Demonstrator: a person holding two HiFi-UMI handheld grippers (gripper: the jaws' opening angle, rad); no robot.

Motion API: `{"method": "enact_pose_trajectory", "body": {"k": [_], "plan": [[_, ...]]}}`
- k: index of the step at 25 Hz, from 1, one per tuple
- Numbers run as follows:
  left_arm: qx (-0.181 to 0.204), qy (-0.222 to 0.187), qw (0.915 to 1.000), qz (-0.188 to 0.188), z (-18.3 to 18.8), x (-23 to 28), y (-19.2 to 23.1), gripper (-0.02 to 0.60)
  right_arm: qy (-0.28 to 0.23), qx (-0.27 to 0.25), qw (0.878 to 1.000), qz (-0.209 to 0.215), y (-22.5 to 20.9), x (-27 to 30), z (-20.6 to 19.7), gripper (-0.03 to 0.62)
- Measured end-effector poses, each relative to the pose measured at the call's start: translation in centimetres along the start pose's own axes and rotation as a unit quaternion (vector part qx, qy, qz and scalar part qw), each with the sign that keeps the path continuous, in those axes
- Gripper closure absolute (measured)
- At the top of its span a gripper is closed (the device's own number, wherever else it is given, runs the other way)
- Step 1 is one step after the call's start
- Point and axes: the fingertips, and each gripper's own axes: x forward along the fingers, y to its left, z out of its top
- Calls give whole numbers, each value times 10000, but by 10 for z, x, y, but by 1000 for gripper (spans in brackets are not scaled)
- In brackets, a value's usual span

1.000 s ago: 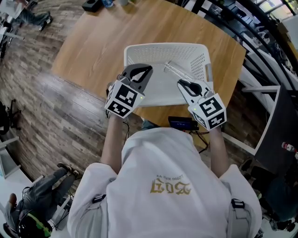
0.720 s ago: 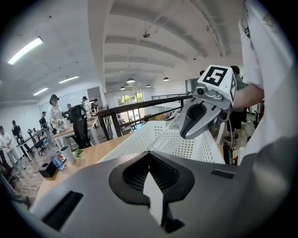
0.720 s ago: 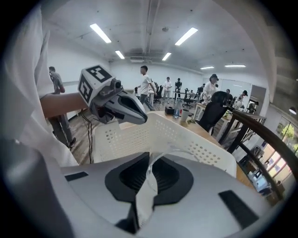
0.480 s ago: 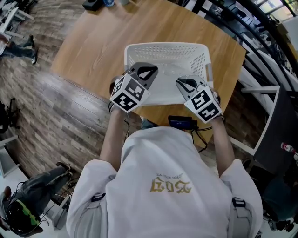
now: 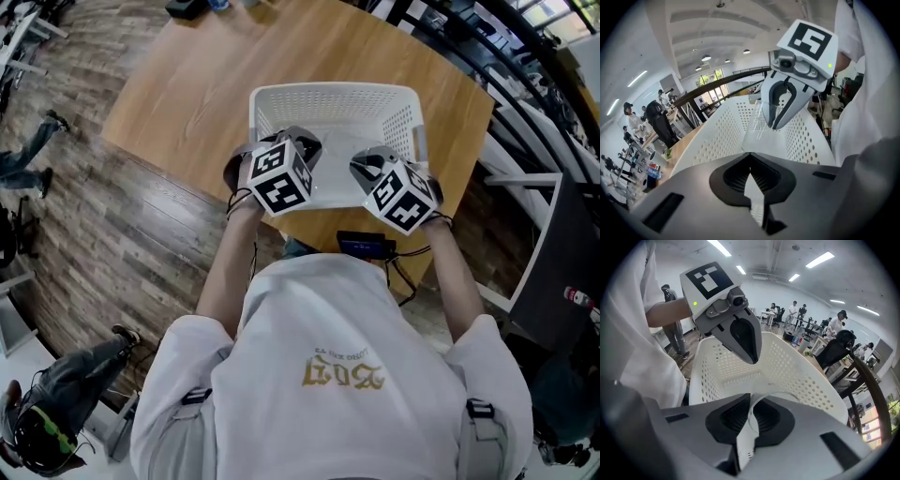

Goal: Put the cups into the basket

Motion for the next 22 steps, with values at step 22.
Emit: {"method": "enact_pose_trajectory", "body": {"k": [22], "plan": [[780,945,9873,-1011,-12,50,-37,575,1327,-663,9872,588,0,36,-40,569]]}}
